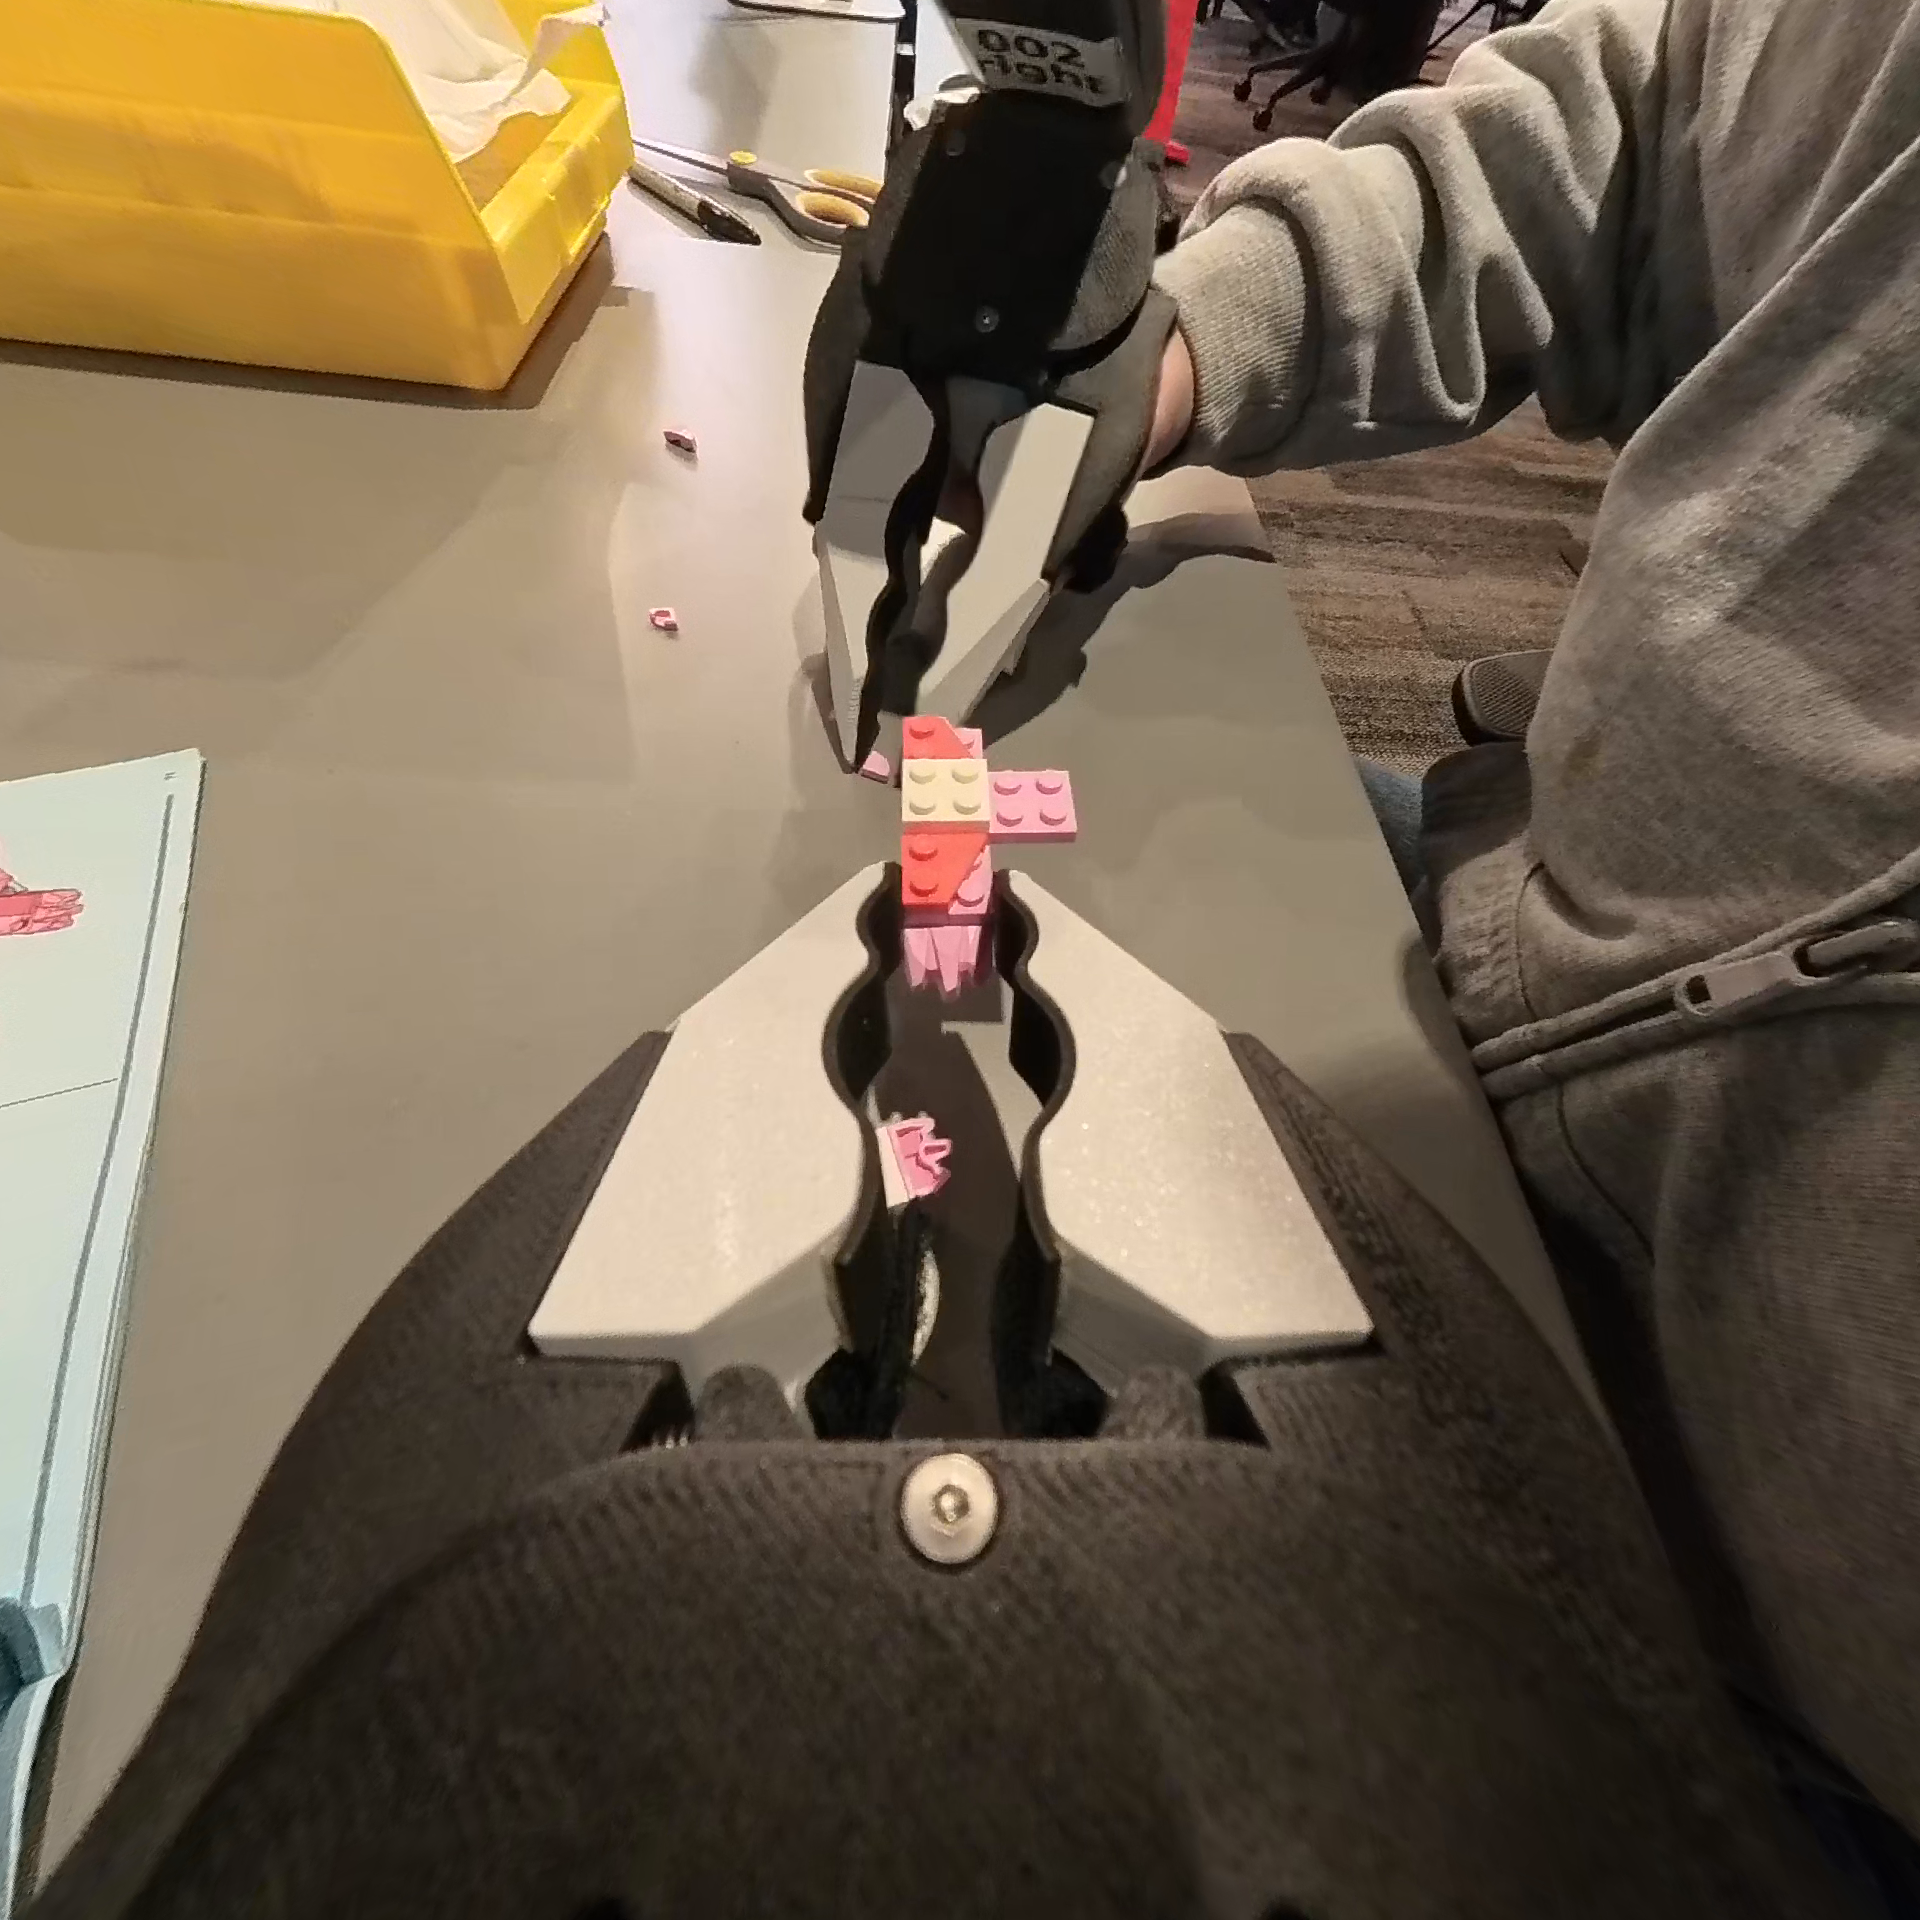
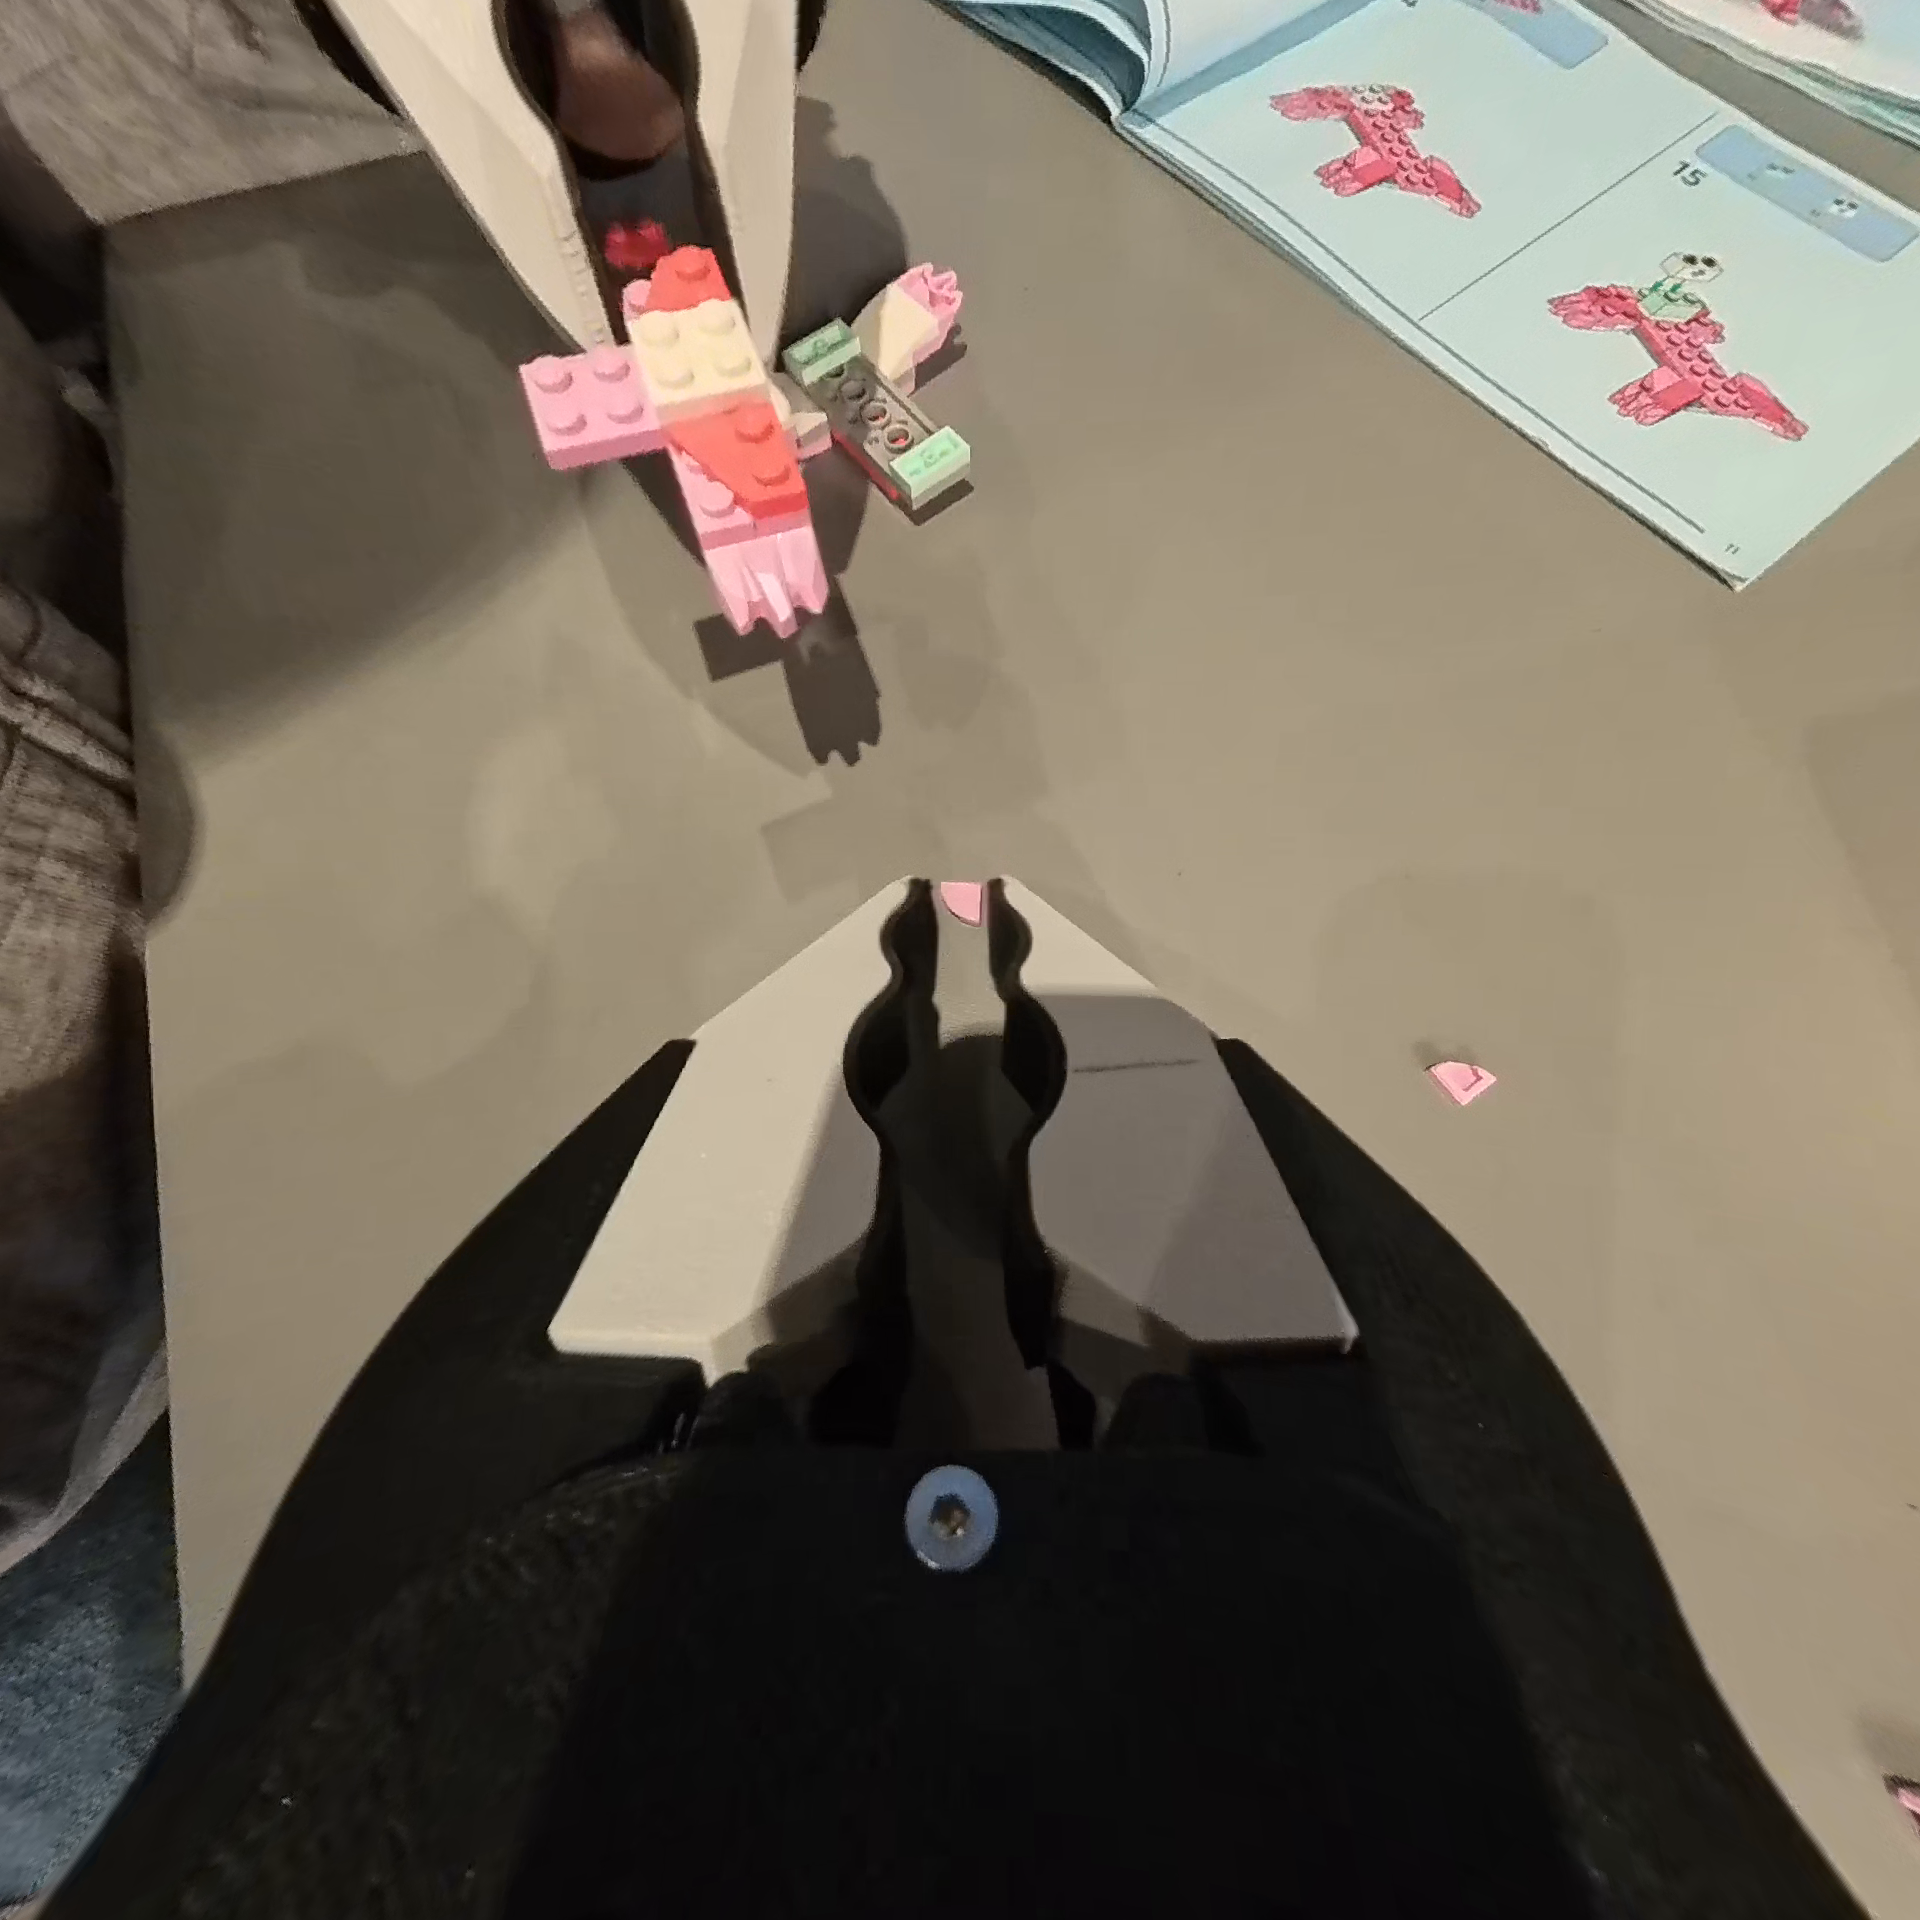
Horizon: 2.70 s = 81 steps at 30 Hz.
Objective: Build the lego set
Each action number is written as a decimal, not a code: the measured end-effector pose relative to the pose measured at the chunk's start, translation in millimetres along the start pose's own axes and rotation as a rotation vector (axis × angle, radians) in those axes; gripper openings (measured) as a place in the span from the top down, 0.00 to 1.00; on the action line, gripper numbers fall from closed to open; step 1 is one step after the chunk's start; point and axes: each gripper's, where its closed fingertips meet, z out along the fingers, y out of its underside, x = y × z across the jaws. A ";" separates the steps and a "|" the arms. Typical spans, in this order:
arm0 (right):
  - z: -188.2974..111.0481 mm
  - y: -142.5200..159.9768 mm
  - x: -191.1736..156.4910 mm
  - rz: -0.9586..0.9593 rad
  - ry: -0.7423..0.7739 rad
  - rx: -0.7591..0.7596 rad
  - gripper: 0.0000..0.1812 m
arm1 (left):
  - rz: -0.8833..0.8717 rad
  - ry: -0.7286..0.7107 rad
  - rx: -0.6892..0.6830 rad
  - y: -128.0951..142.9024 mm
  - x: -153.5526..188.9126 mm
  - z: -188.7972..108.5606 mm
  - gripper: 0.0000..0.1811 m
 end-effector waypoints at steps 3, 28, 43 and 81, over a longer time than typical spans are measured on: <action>0.0 0.3 0.3 -0.014 -0.005 -0.001 0.95 | -0.002 0.001 0.000 0.3 -0.2 0.1 0.91; -28.5 -93.0 -82.1 -0.339 -0.672 0.050 0.98 | 0.053 0.304 0.136 -18.4 44.4 -16.4 0.91; -33.9 -98.1 -91.9 -0.450 -0.727 -0.036 0.98 | 0.109 0.328 0.165 -24.3 53.7 -21.6 0.91; -36.0 -119.6 -35.2 0.001 -0.023 0.214 0.89 | 0.055 0.056 0.175 -26.1 6.2 -20.8 0.91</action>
